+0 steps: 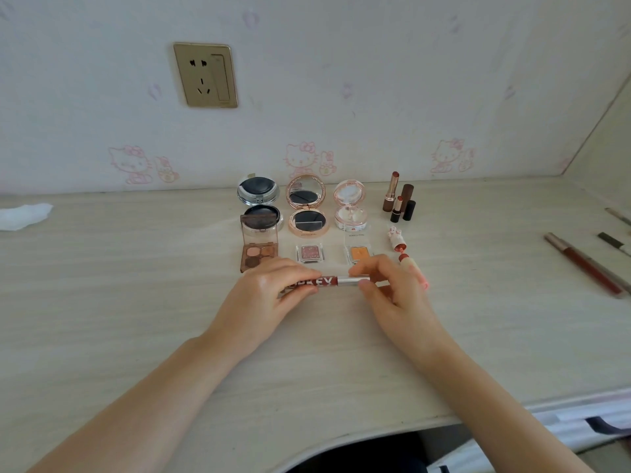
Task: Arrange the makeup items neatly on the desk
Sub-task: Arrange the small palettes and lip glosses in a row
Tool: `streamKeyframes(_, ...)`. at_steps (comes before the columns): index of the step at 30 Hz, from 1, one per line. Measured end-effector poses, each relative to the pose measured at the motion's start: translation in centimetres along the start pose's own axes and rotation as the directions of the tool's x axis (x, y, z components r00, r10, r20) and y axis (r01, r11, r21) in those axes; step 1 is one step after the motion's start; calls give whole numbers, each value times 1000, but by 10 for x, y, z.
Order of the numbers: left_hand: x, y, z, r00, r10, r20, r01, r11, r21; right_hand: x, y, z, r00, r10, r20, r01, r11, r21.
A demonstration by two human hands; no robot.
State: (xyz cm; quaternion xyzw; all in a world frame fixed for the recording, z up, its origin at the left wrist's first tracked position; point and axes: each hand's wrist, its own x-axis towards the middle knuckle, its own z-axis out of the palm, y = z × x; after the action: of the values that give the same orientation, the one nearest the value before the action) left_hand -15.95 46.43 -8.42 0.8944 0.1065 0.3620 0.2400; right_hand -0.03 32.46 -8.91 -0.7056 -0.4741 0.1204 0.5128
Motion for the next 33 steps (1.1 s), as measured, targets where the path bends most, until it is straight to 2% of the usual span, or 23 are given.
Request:
streamKeyframes(6, -1, -1, 0, 1000, 2, -7, -2, 1000, 20, 0, -3, 0, 999, 30, -19, -28, 994, 103)
streamKeyframes(9, 0, -1, -1, 1000, 2, -3, -2, 1000, 28, 1, -1, 0, 1000, 27, -9, -27, 1000, 7)
streamKeyframes(14, 0, -1, 1, 1000, 9, 12, -10, 999, 39, 2, 2, 0, 1000, -5, -28, 5, 1000, 2)
streamKeyframes(19, 0, -2, 0, 1000, 13, 4, -13, 1000, 21, 1, -1, -1, 1000, 12, -9, -11, 996, 85)
streamKeyframes(21, 0, -2, 0, 1000, 17, -2, -17, 1000, 22, 1, -1, 0, 999, 31, 17, -32, 998, 54)
streamKeyframes(24, 0, -1, 0, 1000, 14, 0, -14, 1000, 22, 3, 0, 1, 1000, 5, -15, -5, 1000, -1)
streamKeyframes(29, 0, -2, 0, 1000, 0, 4, 0, 1000, 21, 2, 0, -1, 1000, -2, -25, 4, 999, 47)
streamKeyframes(33, 0, -1, -2, 1000, -4, -17, 4, 1000, 15, 5, 0, 1, 991, 116, -60, -108, 986, 128)
